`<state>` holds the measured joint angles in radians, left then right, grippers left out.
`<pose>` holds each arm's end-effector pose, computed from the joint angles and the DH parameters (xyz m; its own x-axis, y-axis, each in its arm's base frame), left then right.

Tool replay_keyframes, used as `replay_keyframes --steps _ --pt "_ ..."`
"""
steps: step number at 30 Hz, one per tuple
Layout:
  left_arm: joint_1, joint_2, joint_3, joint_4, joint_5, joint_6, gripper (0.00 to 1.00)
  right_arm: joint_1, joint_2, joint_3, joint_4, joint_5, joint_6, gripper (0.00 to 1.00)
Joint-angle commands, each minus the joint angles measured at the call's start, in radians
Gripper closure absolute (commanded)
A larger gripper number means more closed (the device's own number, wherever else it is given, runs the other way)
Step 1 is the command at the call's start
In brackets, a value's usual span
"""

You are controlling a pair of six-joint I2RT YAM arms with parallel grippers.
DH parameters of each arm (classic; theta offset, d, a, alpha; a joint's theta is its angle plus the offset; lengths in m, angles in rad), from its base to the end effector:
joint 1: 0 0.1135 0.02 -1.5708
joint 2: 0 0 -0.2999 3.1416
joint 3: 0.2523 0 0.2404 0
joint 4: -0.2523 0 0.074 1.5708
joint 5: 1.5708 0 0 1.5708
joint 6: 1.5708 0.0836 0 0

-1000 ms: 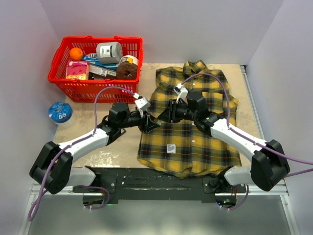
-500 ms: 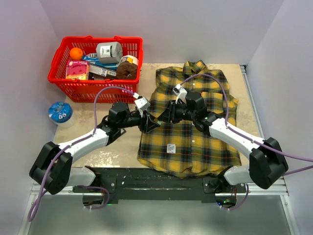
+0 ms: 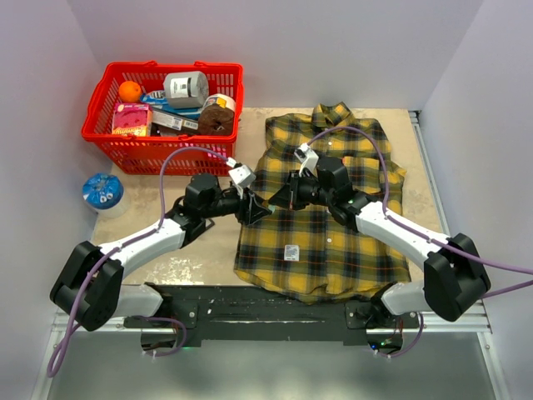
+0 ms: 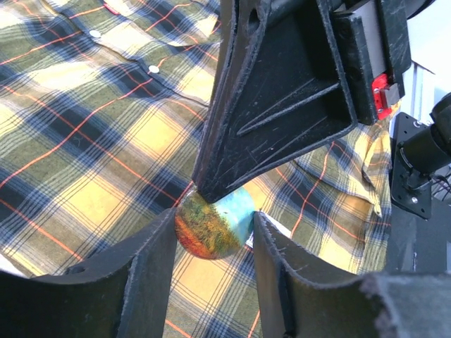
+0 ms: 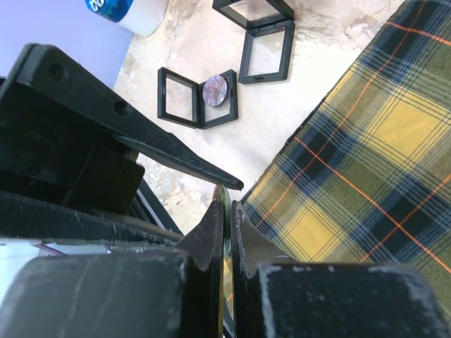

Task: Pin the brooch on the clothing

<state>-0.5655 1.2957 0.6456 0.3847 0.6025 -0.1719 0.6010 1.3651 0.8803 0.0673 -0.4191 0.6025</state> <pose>0.2263 -0.1997 0.2715 -0.3727 0.0696 -0.9253 0.8520 0.4207 -0.3115 0.2530 0.2147 0.2907 -0.7421 0.1188 -0.6596 -0.4888 0.5774 0.6540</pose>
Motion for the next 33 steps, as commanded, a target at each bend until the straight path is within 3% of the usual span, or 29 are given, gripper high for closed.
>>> replay_keyframes --steps 1,2,7,8,14,18,25,33 --pt "-0.004 -0.029 0.037 0.031 -0.017 0.005 0.61 -0.004 -0.029 -0.004 0.037 -0.018 0.002 1.0" --pt "-0.004 -0.029 0.038 0.029 -0.017 0.003 0.52 -0.007 -0.032 -0.003 0.04 -0.024 0.002 1.0" --pt "-0.004 -0.036 0.043 0.028 -0.007 0.003 0.34 -0.023 -0.041 -0.007 0.06 -0.049 0.017 1.0" --pt "-0.005 -0.041 0.042 0.026 -0.018 0.003 0.24 -0.029 -0.044 -0.007 0.065 -0.052 0.017 1.0" --pt "-0.002 -0.081 0.048 0.007 -0.069 0.014 0.04 -0.081 -0.072 -0.007 0.065 -0.067 0.013 1.0" --pt "0.032 -0.139 0.058 -0.007 -0.086 -0.02 0.01 -0.115 -0.113 -0.014 0.078 -0.101 -0.001 1.0" --pt "0.214 -0.17 -0.01 0.262 0.114 -0.386 0.01 -0.124 -0.172 -0.021 0.153 -0.159 -0.021 1.0" --pt "0.219 -0.013 0.011 0.471 0.327 -0.586 0.17 -0.109 -0.201 -0.061 0.311 -0.224 0.04 1.0"
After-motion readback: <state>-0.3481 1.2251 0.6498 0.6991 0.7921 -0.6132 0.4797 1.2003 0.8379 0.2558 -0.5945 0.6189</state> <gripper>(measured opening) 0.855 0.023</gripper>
